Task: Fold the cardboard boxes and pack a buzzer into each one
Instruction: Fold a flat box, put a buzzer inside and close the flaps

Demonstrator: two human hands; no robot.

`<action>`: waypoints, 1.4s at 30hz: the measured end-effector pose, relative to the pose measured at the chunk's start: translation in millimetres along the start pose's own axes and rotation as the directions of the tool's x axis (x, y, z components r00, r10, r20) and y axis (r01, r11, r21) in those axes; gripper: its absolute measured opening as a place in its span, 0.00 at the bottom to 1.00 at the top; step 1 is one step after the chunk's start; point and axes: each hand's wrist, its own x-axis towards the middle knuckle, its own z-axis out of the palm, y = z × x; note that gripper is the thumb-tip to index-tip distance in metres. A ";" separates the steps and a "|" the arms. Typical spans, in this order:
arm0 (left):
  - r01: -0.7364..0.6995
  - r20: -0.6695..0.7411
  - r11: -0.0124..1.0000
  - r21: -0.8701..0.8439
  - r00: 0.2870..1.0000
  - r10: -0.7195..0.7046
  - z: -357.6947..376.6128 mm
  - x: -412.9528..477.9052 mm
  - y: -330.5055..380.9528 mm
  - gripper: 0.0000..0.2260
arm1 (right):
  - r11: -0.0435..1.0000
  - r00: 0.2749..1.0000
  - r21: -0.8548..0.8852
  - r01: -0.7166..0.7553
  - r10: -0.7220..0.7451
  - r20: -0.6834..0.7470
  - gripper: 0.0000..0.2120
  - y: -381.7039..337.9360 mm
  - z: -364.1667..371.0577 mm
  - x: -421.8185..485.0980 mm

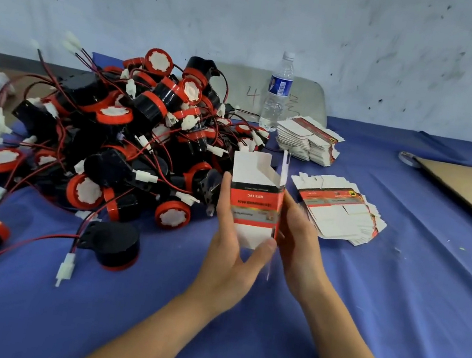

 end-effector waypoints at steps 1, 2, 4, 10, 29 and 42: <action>0.008 0.029 0.998 0.065 1.000 -0.010 0.9 0.4 -2.4 0.41 | 1.000 0.999 0.011 -0.018 0.017 0.039 0.35 2.3 0.1 -0.9; 0.010 0.053 0.985 0.171 0.998 -0.020 2.1 0.6 -5.2 0.40 | 0.999 0.996 0.026 -0.042 0.040 0.079 0.33 4.5 0.5 -2.0; 0.014 0.051 0.914 0.406 0.998 -0.038 4.6 1.3 -10.4 0.38 | 0.991 0.984 0.076 -0.106 0.094 0.149 0.23 4.8 1.7 -5.0; -0.009 -0.243 0.917 0.398 0.963 0.115 -2.1 6.7 -4.2 0.24 | 0.972 0.983 0.207 -0.112 0.140 -0.122 0.14 0.6 -1.7 -2.1; 0.188 -0.121 0.979 -0.074 0.973 -0.196 2.8 7.3 -6.8 0.45 | 0.996 0.998 0.072 0.059 -0.061 0.024 0.21 -14.8 2.8 -7.5; 0.222 -0.065 0.973 -0.065 0.972 -0.226 -2.2 6.1 -15.3 0.42 | 0.925 0.963 -0.281 0.256 -0.268 -0.002 0.17 -9.1 3.8 -8.3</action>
